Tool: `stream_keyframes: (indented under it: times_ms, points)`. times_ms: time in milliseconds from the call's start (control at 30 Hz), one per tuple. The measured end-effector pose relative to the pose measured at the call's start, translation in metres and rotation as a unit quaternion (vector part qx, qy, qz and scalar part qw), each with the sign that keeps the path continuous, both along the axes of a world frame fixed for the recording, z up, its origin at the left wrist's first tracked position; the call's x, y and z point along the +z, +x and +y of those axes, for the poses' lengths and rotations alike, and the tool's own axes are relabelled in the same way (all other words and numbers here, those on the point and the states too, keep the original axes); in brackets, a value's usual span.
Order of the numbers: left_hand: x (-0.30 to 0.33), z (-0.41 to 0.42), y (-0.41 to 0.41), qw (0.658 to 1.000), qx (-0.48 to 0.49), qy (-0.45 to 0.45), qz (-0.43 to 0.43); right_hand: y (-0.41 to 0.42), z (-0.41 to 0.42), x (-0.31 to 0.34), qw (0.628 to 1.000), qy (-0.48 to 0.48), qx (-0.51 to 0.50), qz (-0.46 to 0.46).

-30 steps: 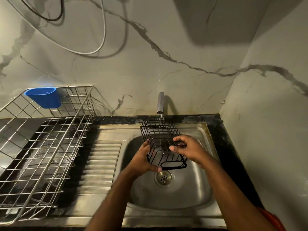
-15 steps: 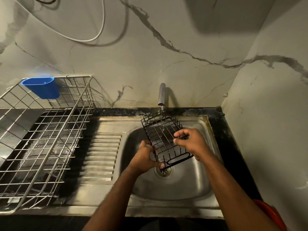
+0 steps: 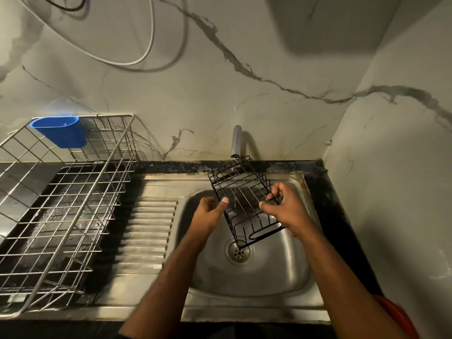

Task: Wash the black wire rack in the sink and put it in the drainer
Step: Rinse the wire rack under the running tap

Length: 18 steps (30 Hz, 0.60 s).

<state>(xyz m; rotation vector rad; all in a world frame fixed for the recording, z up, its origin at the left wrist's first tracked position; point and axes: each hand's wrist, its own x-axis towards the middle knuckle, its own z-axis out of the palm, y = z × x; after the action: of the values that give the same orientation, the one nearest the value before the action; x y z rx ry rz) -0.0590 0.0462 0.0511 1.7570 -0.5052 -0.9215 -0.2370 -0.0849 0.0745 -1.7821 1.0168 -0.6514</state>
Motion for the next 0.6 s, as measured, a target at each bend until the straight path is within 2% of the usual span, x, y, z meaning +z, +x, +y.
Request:
stream_keyframes:
  times_ms: [200,367,600]
  points:
    - [0.001,-0.007,-0.009,0.989,0.011,-0.042,0.142,-0.011,-0.001,0.011,0.996,-0.06,0.062,0.034]
    - [-0.004,-0.011,-0.019,0.979,0.03,-0.071,0.187,-0.016,-0.003,0.012,0.995,-0.05,0.07,0.05]
    - [-0.003,-0.017,-0.027,0.973,0.063,-0.108,0.194,-0.026,-0.01,0.003,0.984,-0.081,0.095,0.127]
